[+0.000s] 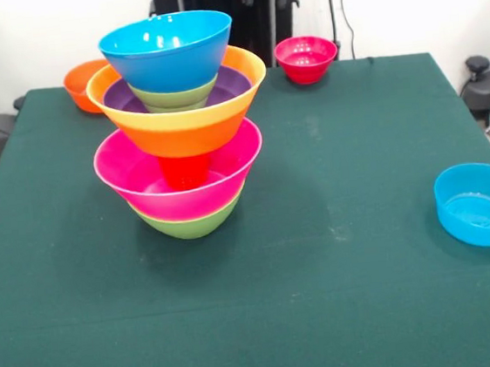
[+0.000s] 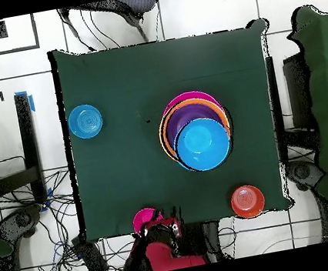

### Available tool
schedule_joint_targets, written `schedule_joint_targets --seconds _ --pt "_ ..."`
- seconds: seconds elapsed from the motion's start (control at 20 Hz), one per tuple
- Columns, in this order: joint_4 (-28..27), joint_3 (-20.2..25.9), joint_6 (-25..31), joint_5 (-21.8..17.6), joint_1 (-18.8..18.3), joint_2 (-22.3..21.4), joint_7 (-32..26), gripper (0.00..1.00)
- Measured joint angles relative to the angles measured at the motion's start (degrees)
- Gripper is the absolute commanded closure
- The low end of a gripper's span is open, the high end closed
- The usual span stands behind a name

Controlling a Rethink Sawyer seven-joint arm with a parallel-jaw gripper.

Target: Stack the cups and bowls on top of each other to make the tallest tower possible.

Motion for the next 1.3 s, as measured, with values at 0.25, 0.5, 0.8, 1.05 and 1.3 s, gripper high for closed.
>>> schedule_joint_targets --seconds 0.25,0.5,0.8,1.05,1.3 --pt "0.6 -2.2 -3.3 0.0 2.3 6.5 1.8 0.00" --pt "0.7 -4.2 -7.1 0.1 3.8 13.1 2.9 0.00" --pt "0.9 -5.0 -9.9 0.1 5.9 17.7 3.5 0.00" --pt "1.6 -5.0 -9.8 2.1 9.6 17.7 4.4 0.00" --pt "1.8 -5.0 -5.9 7.3 14.9 14.4 5.2 0.00"
